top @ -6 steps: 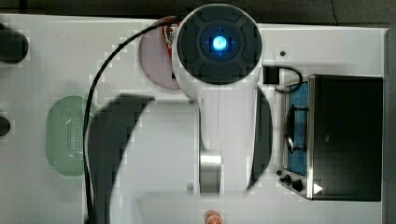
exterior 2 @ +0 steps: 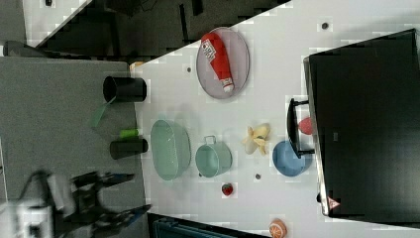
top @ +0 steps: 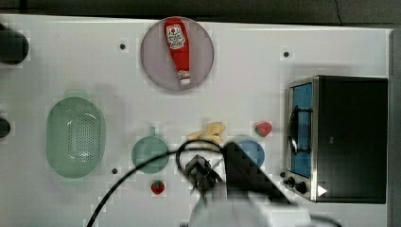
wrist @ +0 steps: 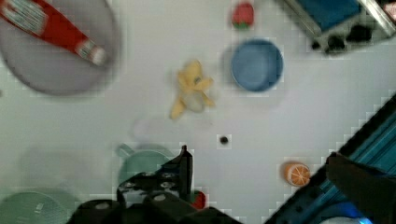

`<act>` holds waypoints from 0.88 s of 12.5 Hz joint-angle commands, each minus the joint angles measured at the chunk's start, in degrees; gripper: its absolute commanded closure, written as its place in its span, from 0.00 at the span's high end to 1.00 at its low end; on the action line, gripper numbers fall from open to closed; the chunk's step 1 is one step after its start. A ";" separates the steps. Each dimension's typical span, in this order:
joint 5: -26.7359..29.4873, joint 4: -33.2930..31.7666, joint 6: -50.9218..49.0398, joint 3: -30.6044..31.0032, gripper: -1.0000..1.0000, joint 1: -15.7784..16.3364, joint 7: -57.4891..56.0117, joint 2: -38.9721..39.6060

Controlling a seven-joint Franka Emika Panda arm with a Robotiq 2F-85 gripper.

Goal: Pick banana from table and place on oven.

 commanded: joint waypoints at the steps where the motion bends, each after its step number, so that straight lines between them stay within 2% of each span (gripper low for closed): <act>1: 1.19 0.08 1.40 -0.57 1.00 -0.54 2.93 5.41; 5: 1.19 -5.42 11.41 -0.48 1.00 -0.53 2.93 9.55; 11: 1.19 -14.10 32.75 -0.47 1.00 -0.57 2.93 21.06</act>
